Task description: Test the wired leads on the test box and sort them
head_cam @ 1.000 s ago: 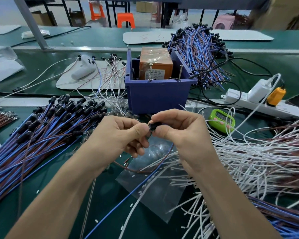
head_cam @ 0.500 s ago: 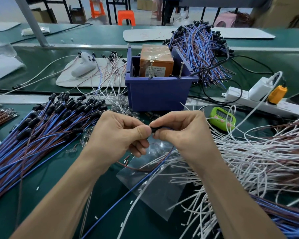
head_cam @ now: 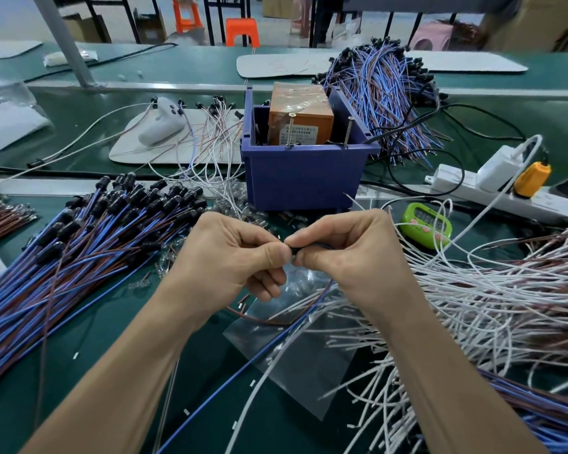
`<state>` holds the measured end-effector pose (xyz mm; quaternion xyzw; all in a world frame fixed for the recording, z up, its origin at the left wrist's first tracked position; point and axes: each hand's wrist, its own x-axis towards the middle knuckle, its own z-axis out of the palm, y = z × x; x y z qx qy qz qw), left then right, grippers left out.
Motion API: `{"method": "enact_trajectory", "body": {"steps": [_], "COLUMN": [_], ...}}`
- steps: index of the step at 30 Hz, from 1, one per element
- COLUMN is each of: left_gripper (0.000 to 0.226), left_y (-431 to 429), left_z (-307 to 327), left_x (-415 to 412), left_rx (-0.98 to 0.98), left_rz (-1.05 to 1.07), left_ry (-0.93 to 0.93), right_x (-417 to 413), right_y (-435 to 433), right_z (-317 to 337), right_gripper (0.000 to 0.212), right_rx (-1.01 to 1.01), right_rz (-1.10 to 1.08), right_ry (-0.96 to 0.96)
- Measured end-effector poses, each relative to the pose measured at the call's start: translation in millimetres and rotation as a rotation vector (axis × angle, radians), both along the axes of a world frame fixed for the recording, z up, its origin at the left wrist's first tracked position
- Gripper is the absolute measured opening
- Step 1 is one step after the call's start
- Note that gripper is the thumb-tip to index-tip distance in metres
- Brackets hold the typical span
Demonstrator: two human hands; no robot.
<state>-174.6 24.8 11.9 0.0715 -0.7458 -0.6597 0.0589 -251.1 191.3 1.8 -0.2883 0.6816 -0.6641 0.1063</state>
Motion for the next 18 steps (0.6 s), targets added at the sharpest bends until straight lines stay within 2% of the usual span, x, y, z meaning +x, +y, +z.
{"method": "enact_trajectory", "body": {"steps": [4,7,12,18], "left_gripper": [0.016,0.019,0.051,0.049], "left_y": [-3.1,-9.8,-13.2,-14.8], "left_z": [2.1,3.9,0.7,-5.5], "left_x": [-1.1,-0.2,2.0,0.6], "left_rx": [0.057,0.119,0.264,0.329], "left_rz": [-0.022,-0.116,-0.265,-0.265], "left_ry": [-0.024,-0.079,-0.111,-0.082], "right_x": [1.1,1.5,1.6,2.4], "right_y": [-1.9,-2.2,-0.5,-2.1], "right_z": [-1.0,0.1,2.0,0.5], "right_gripper": [0.023,0.024,0.025,0.023], "right_rx": [-0.057,-0.126,-0.222,-0.253], "right_rz": [0.005,0.076,0.187,0.22], "right_ry": [-0.029,-0.092,-0.176,-0.19]}}
